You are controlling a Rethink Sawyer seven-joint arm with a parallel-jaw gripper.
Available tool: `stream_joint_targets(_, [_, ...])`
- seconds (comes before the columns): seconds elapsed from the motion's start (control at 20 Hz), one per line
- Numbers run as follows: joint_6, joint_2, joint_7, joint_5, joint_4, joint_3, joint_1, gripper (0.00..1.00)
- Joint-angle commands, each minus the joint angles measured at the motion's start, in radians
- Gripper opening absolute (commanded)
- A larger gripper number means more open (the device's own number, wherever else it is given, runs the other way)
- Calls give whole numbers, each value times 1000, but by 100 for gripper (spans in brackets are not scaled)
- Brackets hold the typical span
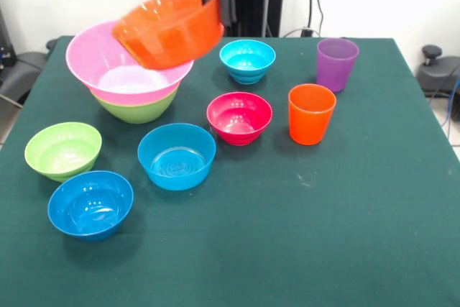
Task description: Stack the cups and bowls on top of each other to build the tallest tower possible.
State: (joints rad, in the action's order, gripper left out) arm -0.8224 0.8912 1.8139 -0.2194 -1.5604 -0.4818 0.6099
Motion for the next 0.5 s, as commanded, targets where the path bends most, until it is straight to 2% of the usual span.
stream_joint_targets(0.05, [-133,73,-39,15,-168,32,28,0])
stream_joint_targets(0.5, [-128,73,-42,16,-185,14,51,0])
